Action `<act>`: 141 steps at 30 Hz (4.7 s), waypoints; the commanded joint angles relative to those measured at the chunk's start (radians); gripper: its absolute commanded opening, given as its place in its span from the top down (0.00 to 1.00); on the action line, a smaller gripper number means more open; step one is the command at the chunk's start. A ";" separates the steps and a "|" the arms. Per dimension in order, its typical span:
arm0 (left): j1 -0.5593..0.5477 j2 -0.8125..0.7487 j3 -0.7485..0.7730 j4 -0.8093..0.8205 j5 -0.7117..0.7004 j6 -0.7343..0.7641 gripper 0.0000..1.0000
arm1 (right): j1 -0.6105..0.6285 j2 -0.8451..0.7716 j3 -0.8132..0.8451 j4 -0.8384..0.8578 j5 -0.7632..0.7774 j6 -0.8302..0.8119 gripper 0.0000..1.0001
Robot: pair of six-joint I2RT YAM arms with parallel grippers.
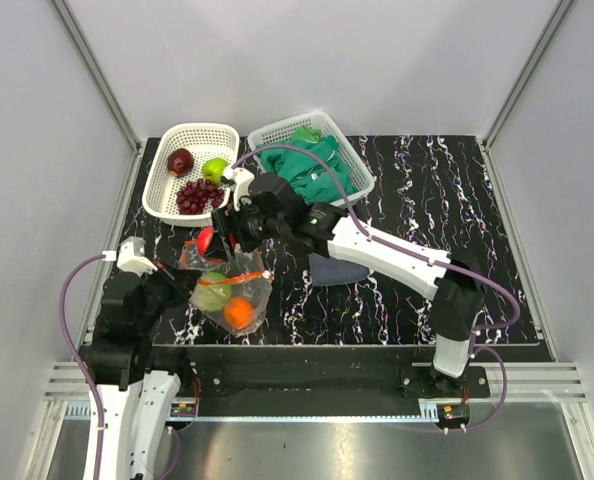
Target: Open the zip-top bag and remove the fake food
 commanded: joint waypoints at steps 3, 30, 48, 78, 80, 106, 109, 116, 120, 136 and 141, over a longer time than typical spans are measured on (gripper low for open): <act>0.000 -0.006 0.042 0.015 -0.063 0.017 1.00 | -0.036 -0.112 0.034 0.042 0.039 -0.056 0.62; 0.000 0.029 0.049 -0.024 -0.106 0.056 1.00 | -0.262 0.885 1.026 0.288 -0.132 -0.227 0.59; 0.000 0.049 0.061 -0.021 -0.080 0.076 0.90 | -0.249 0.938 1.047 0.472 0.003 -0.110 0.00; 0.000 0.073 0.127 0.076 -0.039 -0.003 1.00 | -0.030 0.040 0.266 -0.188 -0.173 -0.127 0.56; 0.000 0.093 0.137 0.087 -0.025 -0.005 1.00 | -0.032 0.043 0.248 -0.202 -0.187 -0.121 0.58; 0.000 0.159 0.045 0.246 0.075 -0.048 1.00 | -0.012 0.192 0.031 -0.197 -0.202 -0.104 0.69; 0.000 0.156 0.034 0.252 0.081 -0.048 1.00 | 0.005 0.206 0.013 -0.194 -0.204 -0.107 0.64; 0.000 0.117 -0.030 0.242 0.095 -0.065 1.00 | 0.017 0.241 -0.007 -0.185 -0.208 -0.095 0.55; 0.000 0.075 -0.075 0.234 0.098 -0.094 1.00 | 0.027 0.256 -0.022 -0.179 -0.205 -0.093 0.45; 0.000 -0.025 -0.115 0.150 0.080 -0.100 1.00 | 0.090 0.325 -0.062 -0.022 -0.190 0.023 0.20; 0.000 -0.040 -0.112 0.124 0.080 -0.095 1.00 | 0.097 0.385 -0.067 0.015 -0.141 0.037 0.17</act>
